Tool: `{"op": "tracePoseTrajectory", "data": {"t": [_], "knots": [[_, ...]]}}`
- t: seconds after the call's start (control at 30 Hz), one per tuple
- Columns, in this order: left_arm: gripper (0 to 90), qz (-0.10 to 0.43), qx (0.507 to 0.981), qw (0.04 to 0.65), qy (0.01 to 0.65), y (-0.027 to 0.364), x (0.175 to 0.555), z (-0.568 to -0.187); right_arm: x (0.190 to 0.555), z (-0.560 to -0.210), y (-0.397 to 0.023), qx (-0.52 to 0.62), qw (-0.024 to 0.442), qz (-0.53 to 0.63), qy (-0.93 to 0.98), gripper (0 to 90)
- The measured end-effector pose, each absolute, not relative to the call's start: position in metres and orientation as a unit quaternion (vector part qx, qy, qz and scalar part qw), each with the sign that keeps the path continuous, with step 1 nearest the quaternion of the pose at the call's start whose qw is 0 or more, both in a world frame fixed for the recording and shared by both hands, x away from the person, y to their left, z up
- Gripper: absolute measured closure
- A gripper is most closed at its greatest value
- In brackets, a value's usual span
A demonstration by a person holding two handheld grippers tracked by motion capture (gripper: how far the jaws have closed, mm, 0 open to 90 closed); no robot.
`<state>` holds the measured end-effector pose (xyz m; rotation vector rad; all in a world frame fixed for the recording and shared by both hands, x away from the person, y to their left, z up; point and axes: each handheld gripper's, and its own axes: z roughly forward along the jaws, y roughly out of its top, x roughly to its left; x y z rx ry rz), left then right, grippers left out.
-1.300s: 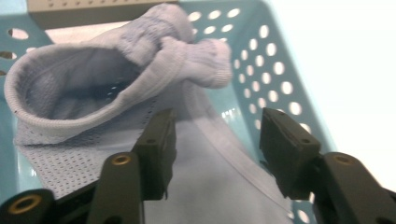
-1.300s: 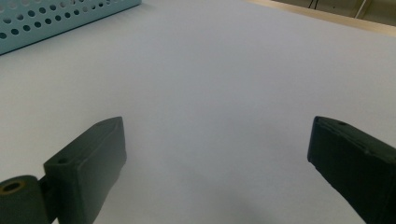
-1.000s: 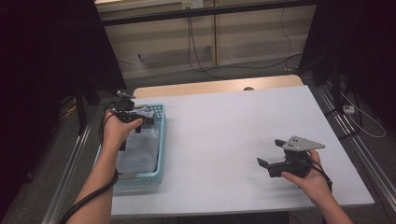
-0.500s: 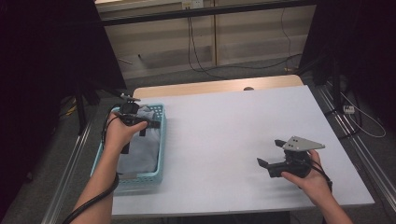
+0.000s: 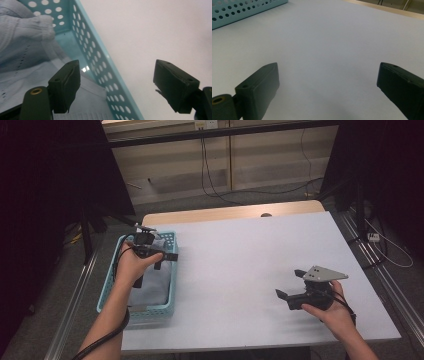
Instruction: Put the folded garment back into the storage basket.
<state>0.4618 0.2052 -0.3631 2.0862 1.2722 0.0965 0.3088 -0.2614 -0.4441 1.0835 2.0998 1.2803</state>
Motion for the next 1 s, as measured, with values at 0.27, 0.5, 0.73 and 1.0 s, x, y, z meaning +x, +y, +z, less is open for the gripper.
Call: {"op": "tracePoseTrajectory", "data": {"t": [0.27, 0.5, 0.73, 1.0], "knots": [[20.7, 0.031, 0.81, 0.351, 0.469, 0.195, 0.453, -0.36, 0.312, -0.445, -0.26, 0.393, 0.222, 0.464, 0.762, 4.0], [20.4, 0.027, 0.814, 0.362, 0.453, 0.186, 0.446, -0.359, 0.312, -0.444, -0.26, 0.392, 0.223, 0.464, 0.762, 4.0], [20.1, 0.024, 0.827, 0.359, 0.432, 0.177, 0.44, -0.359, 0.312, -0.444, -0.262, 0.393, 0.221, 0.464, 0.763, 3.9], [19.9, 0.021, 0.831, 0.366, 0.418, 0.168, 0.433, -0.359, 0.312, -0.444, -0.262, 0.391, 0.221, 0.465, 0.763, 3.8]]}}
